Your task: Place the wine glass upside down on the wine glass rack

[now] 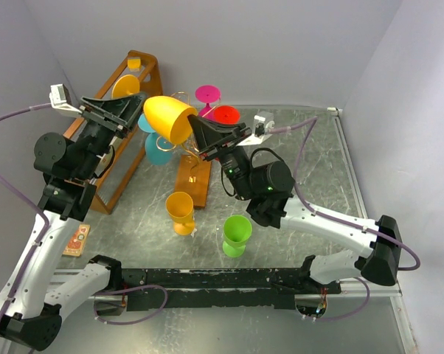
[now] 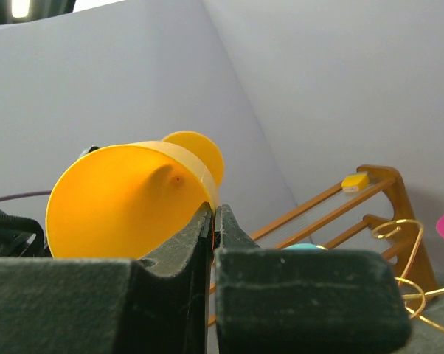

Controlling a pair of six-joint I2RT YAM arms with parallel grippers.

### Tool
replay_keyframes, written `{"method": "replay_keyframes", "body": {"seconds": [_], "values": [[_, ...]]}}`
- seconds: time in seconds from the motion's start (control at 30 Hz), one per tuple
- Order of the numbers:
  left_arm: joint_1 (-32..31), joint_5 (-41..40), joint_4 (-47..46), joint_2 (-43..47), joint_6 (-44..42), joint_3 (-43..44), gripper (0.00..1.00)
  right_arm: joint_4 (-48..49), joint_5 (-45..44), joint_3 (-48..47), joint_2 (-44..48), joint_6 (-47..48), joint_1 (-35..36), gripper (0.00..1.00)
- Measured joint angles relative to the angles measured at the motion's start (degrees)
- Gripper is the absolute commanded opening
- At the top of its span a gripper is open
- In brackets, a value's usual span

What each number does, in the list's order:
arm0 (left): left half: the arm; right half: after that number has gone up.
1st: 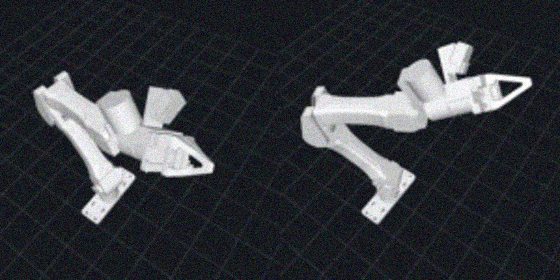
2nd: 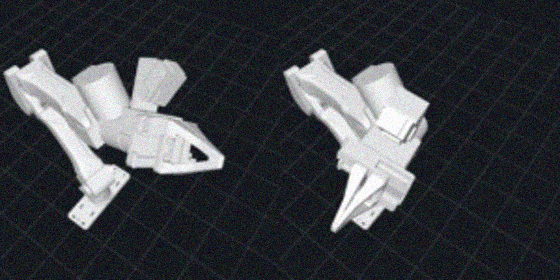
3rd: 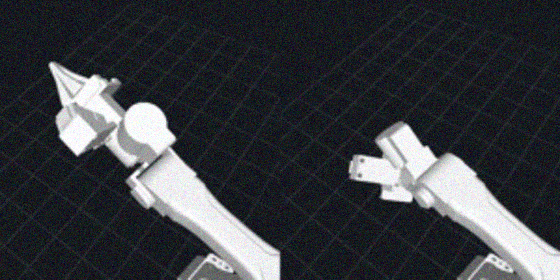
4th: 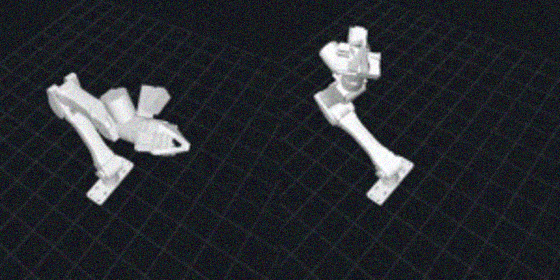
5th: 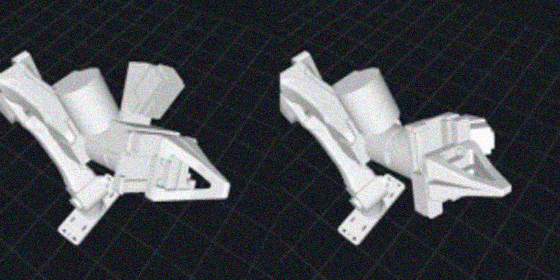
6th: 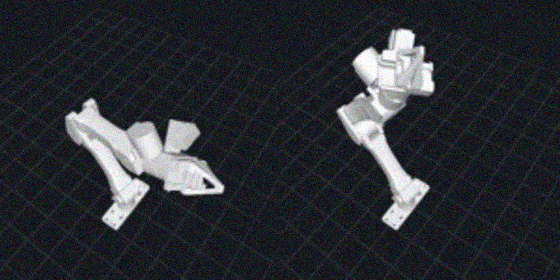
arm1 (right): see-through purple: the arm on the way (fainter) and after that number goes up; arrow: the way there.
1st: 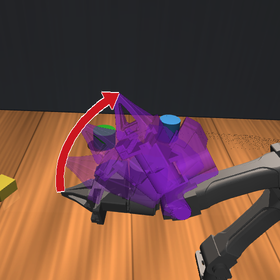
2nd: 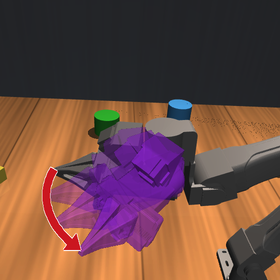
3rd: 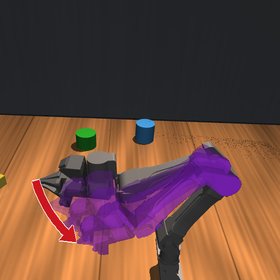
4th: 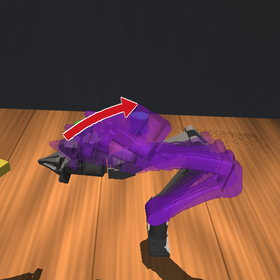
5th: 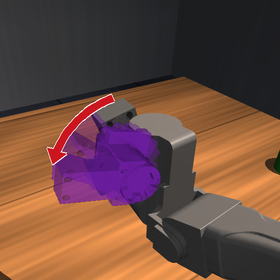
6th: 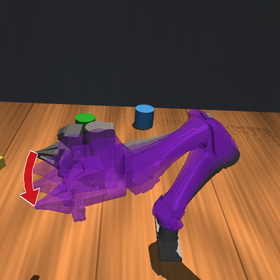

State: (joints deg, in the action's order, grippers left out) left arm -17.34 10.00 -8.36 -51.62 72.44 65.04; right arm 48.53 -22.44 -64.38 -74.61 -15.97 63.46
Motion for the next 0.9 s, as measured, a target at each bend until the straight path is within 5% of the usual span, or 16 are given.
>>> {"method": "replay_keyframes", "body": {"seconds": [0.23, 0.37, 0.47, 0.57, 0.67, 0.9], "values": [[0.0, -0.6, -4.3, 0.1, 2.1, -0.5, 0.08, -2.4, 3.0, 3.2, 1.8, -2.2, -0.1, 0.0], [0.0, -0.5, -6.8, 1.3, 2.3, -2.1, 0.07, -3.9, 5.8, 4.7, 2.5, -1.9, -0.1, 0.0], [0.0, 0.0, -7.5, 1.4, 2.1, -2.6, 0.07, -5.3, 7.0, 5.1, 3.5, -1.6, -0.1, 0.17], [0.0, 0.6, -7.7, 1.4, 0.4, -2.6, 0.07, -7.8, 7.2, 5.6, 5.2, -1.6, -0.1, 0.5], [0.0, 0.6, -7.3, 1.4, -2.3, -2.6, 0.07, -11.3, 5.2, 5.4, 7.2, -2.3, 0.0, 0.66], [0.1, 0.7, -0.8, 3.8, -12.2, -1.6, 0.07, -31.3, -4.2, -1.4, 8.6, -3.9, 0.0, 0.69]]}}
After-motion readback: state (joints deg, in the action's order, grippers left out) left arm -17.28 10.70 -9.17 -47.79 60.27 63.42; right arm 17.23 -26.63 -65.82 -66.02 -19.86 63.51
